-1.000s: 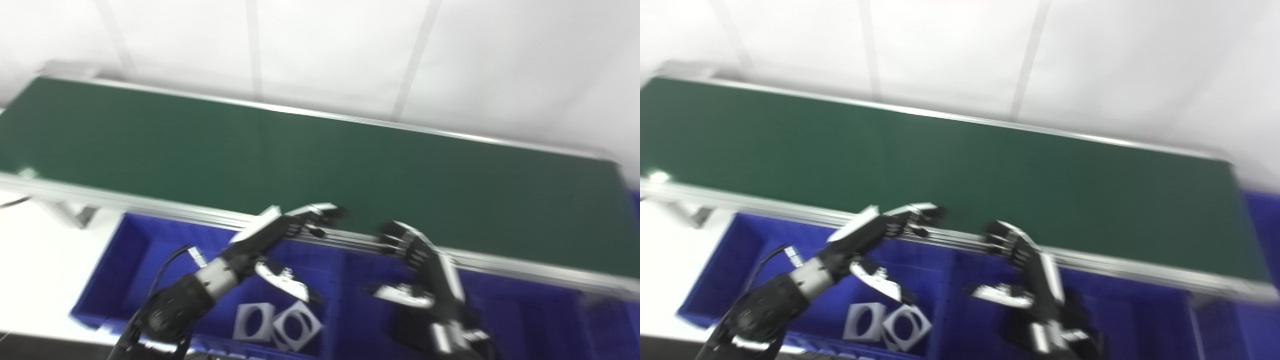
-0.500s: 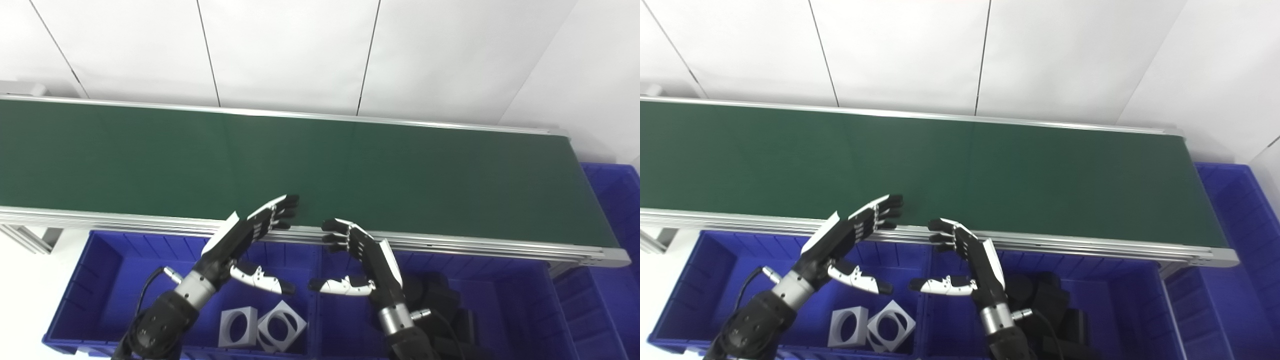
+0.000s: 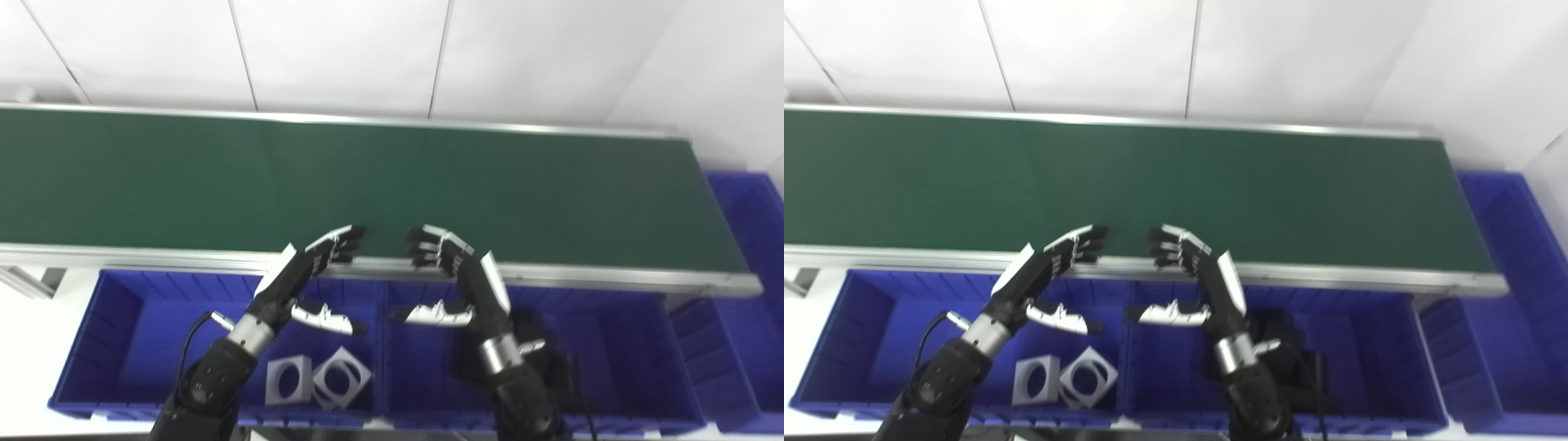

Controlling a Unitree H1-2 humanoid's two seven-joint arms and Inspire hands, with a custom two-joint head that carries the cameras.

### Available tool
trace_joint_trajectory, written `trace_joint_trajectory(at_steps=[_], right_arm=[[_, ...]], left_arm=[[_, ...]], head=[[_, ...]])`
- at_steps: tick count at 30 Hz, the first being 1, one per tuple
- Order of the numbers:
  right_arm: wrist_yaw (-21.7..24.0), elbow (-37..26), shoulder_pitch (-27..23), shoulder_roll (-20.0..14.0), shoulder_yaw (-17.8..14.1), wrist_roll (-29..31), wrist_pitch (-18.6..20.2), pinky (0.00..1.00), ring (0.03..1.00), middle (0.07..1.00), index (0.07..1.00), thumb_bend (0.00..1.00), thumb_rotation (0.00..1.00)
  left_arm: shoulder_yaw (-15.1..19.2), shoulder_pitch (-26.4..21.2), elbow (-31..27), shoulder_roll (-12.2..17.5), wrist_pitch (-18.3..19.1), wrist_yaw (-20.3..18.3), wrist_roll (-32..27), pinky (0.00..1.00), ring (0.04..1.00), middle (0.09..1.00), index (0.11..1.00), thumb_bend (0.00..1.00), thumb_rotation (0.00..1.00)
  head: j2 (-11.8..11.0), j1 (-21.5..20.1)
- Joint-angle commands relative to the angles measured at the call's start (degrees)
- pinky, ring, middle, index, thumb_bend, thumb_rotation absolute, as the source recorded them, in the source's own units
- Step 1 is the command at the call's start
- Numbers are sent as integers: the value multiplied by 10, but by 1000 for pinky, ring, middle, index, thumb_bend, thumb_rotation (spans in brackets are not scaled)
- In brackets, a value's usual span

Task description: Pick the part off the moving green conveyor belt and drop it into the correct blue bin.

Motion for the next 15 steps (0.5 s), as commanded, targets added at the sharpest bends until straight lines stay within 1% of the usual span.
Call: trace_joint_trajectory(at_steps=[1, 4, 5, 7, 8, 11, 15], right_arm=[[6, -23, -2, 1, -2, 8, 7, 616, 690, 757, 749, 937, 203], [12, -30, 0, 0, -1, 11, 13, 614, 689, 759, 748, 927, 183], [12, -32, 0, 1, -1, 11, 14, 609, 686, 757, 746, 925, 175], [13, -35, 0, 4, -2, 11, 18, 608, 685, 757, 745, 925, 169], [13, -36, 0, 5, -2, 11, 20, 614, 688, 759, 745, 929, 169], [13, -32, -3, 6, -2, 7, 20, 614, 686, 757, 746, 930, 176], [13, -35, -1, 6, -1, 3, 24, 595, 678, 754, 744, 934, 190]], left_arm=[[-1, -12, -12, -6, -24, 16, 3, 777, 841, 877, 865, 945, 169], [-2, -9, -20, -7, -21, 22, 4, 769, 838, 878, 863, 942, 163], [-2, -8, -25, -6, -18, 23, 3, 763, 835, 878, 863, 942, 164], [-1, -7, -34, -4, -10, 19, -5, 757, 833, 878, 863, 944, 161], [-1, -7, -37, -3, -6, 15, -11, 777, 844, 884, 867, 937, 148], [0, -7, -37, -2, -7, 10, -26, 787, 849, 884, 867, 933, 115], [-2, -5, -45, 0, -2, 9, -30, 792, 848, 876, 867, 944, 115]], head=[[3, 2], [6, -5], [7, -16], [8, -24], [8, -24], [8, -24], [12, -22]])
